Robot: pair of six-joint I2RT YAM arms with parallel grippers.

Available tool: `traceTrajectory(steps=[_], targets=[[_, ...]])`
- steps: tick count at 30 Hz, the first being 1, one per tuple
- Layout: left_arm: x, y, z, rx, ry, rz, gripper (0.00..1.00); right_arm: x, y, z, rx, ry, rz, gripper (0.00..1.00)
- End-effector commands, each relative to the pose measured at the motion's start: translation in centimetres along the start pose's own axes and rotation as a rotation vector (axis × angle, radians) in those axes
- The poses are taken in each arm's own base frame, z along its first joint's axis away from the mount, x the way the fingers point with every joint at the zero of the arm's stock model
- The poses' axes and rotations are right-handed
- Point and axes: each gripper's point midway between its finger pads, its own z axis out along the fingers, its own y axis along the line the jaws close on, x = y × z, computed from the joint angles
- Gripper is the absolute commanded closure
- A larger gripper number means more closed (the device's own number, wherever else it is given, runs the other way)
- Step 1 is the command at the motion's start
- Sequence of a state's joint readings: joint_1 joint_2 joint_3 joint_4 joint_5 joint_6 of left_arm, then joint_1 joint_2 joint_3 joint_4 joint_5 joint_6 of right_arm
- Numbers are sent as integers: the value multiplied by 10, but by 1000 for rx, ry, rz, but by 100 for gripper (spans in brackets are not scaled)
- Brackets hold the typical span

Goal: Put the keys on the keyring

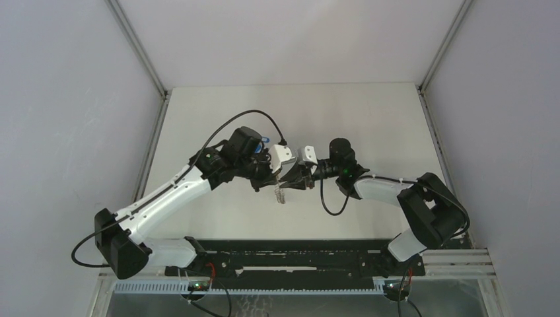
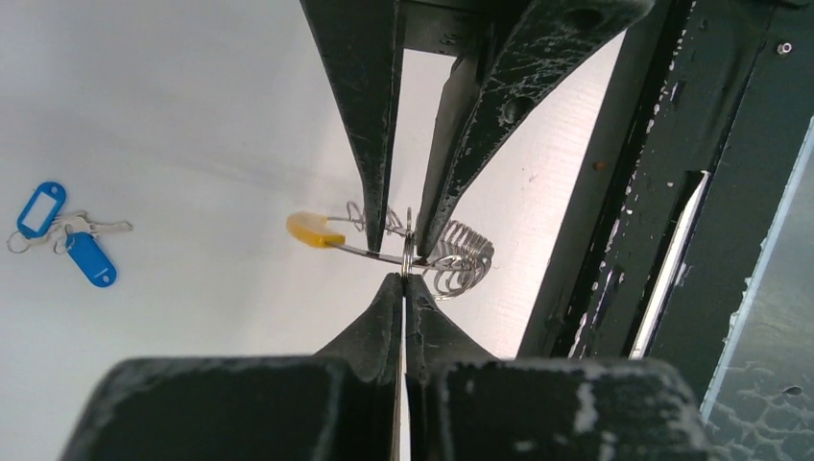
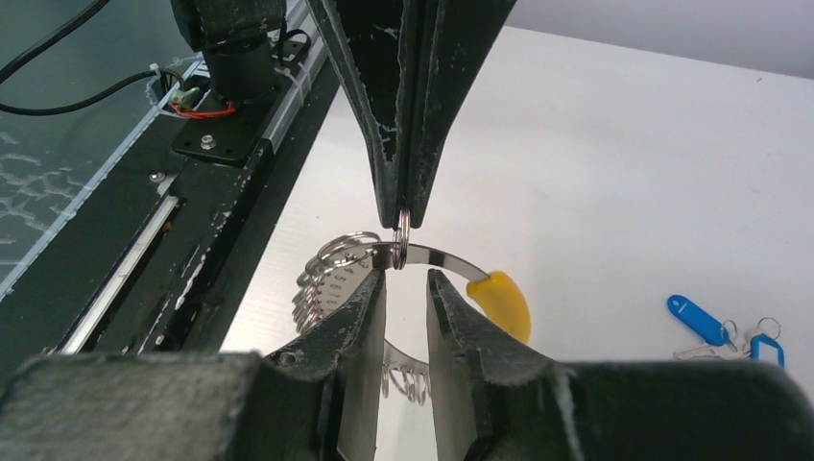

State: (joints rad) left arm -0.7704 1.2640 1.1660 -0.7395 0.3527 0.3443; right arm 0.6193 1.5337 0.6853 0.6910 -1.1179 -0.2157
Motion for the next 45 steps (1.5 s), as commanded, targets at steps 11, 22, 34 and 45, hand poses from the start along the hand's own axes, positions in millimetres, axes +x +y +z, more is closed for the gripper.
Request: traceTrajectory(steps=[11,22,34,45], targets=[[-5,2,1,-4,-15,44,100,-19,0,-10,20,-37,-16,75],[-6,2,2,4,11,58,100,-30,-1,-8,31,-70,1,73],[-10,2,-1,-5,1,69,100,-25,1,-2,11,-73,29,75],[-14,1,-1,-1,-14,70,100,-18,5,2,-16,-67,42,79]])
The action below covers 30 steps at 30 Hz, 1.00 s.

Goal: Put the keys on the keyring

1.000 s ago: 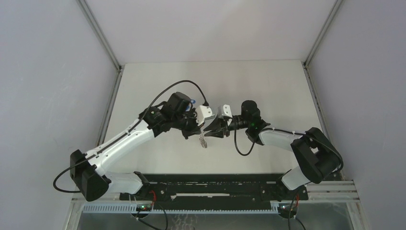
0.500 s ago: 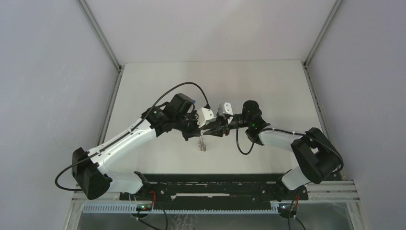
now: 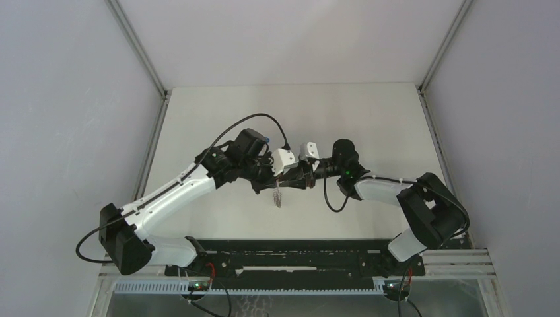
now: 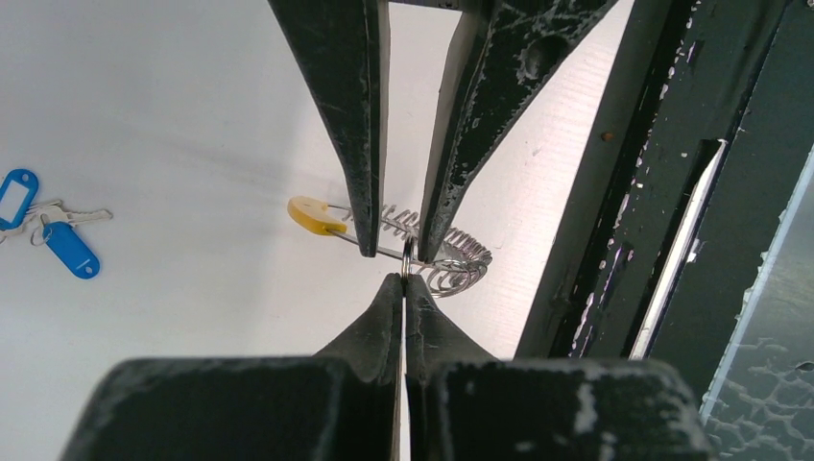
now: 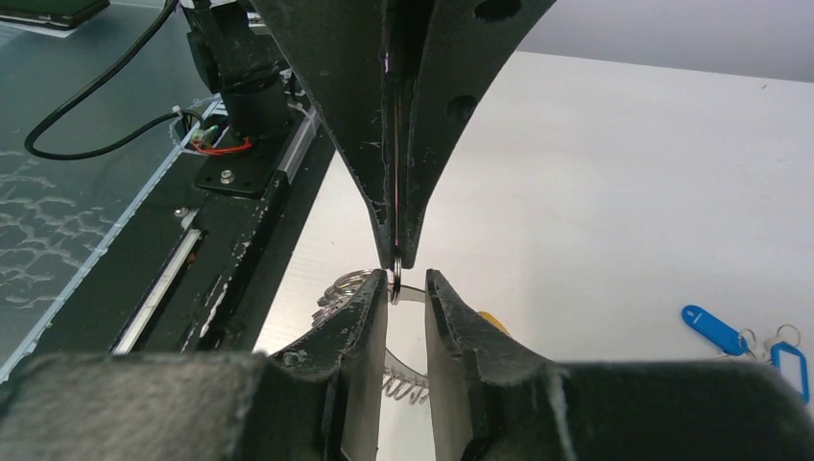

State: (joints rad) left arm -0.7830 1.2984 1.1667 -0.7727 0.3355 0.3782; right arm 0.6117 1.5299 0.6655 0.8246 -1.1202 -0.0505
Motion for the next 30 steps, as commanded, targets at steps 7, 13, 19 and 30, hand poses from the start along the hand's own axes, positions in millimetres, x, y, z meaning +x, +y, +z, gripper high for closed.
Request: traceTrajectory(steps=[7,13,19,30], targets=[[-27,3,-8,-14,-81,46,100,-3,4,5,-36,-14,-8,92],[-33,4,-12,-53,-162,40,87,-12,-3,-5,6,-20,3,100],[-38,6,-17,-140,-359,2,64,-29,-2,-18,49,-32,-38,100],[-52,14,-62,-232,-896,-65,47,-54,-5,-28,130,-97,-70,100]])
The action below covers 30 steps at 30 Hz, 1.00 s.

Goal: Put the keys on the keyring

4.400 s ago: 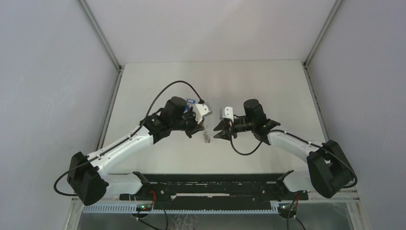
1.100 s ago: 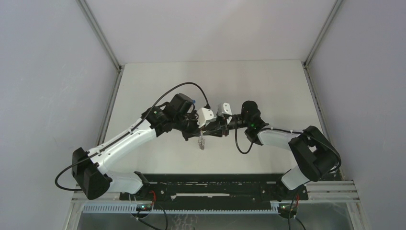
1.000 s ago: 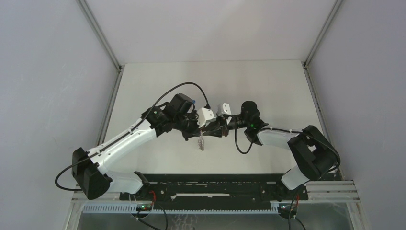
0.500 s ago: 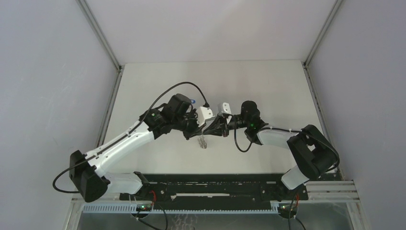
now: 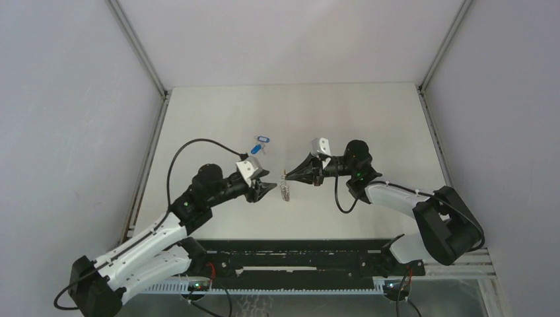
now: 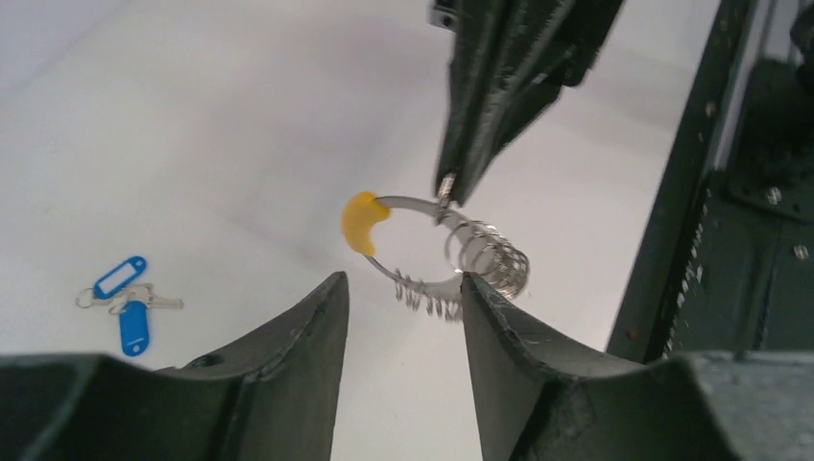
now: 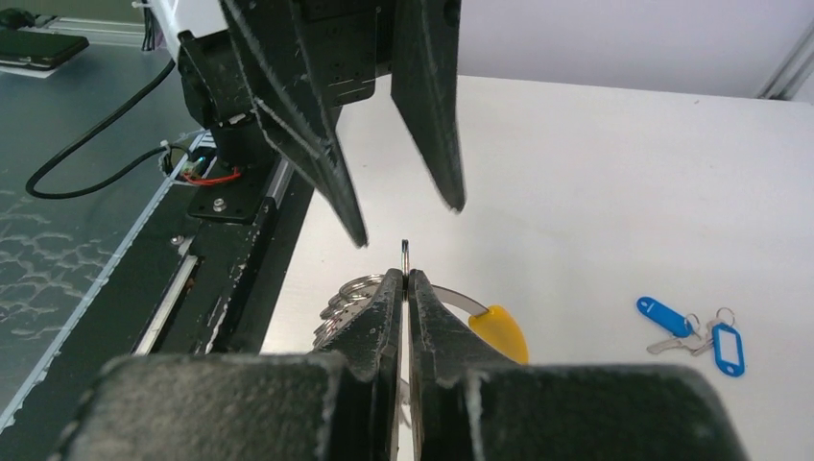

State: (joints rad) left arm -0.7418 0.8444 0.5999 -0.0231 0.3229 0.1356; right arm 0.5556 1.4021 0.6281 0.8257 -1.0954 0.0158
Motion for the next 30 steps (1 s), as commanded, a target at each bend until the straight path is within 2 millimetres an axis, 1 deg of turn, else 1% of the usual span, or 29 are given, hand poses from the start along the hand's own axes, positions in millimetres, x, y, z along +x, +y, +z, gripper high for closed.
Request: traceTrajectory(steps=[1,3,8,10,12,15,21,26,28,30], targets=[[-53,13,-17,-31,-357,-46,46,-28,-4,-5,54,-67,-58,100],[-56,12,-22,-13,-407,-48,44,-32,-4,-6,60,-82,-63,100],[-57,5,-18,51,-441,-41,44,-43,-3,-5,50,-134,-63,100],[-60,4,-19,73,-474,-41,43,-47,-1,-4,34,-157,-58,100],[-68,3,-21,101,-517,-36,43,-51,-1,-4,24,-181,-57,100],[-69,0,-16,151,-514,-35,44,-56,-3,-4,21,-212,-60,100],[-75,0,-12,178,-518,-8,46,-56,-5,-1,10,-219,-47,100],[-73,-2,-9,203,-504,-8,52,-60,-3,-1,5,-228,-49,100],[-73,-3,-8,210,-500,-7,57,-60,-2,0,2,-230,-50,100],[-73,-3,-7,213,-498,-8,65,-62,0,1,0,-233,-51,100]])
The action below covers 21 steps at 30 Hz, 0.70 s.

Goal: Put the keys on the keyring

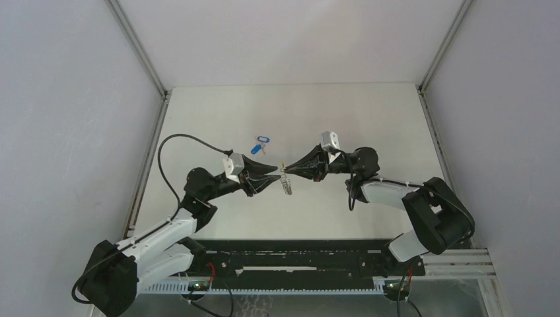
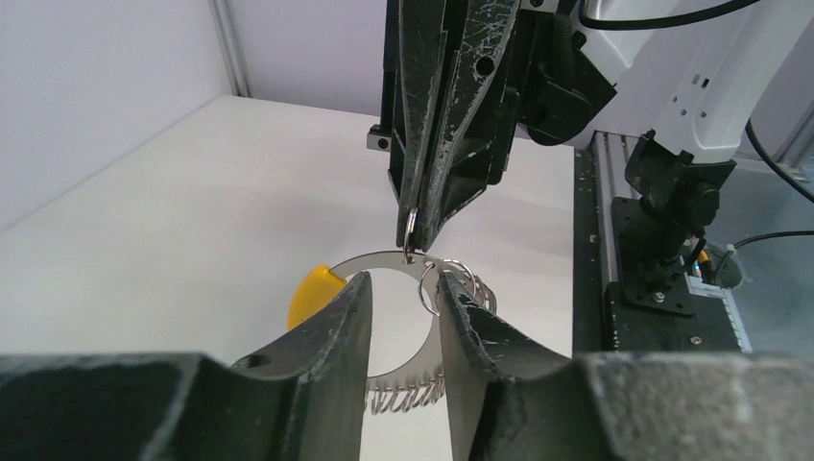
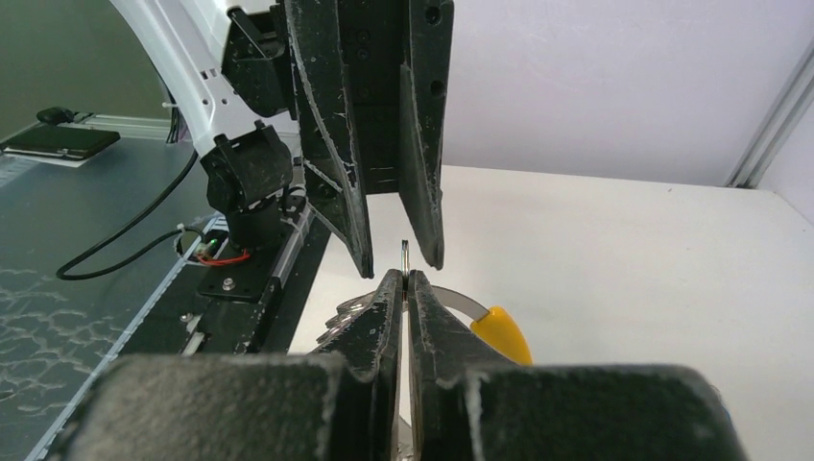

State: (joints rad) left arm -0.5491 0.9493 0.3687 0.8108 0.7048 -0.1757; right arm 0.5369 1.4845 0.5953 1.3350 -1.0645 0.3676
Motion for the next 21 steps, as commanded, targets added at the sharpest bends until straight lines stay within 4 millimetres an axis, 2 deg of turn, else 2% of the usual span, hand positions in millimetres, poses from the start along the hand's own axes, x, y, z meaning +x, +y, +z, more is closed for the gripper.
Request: traceTrajectory(steps=[1,7,21], targets=[[-27,-3,6,41,-63,57,67,-21,4,6,-21,-47,-50,100],[-31,-8,8,76,-64,60,77,-19,5,8,-22,-49,-47,100],[-34,-12,17,108,-61,58,81,-12,5,10,-31,-38,-33,100]])
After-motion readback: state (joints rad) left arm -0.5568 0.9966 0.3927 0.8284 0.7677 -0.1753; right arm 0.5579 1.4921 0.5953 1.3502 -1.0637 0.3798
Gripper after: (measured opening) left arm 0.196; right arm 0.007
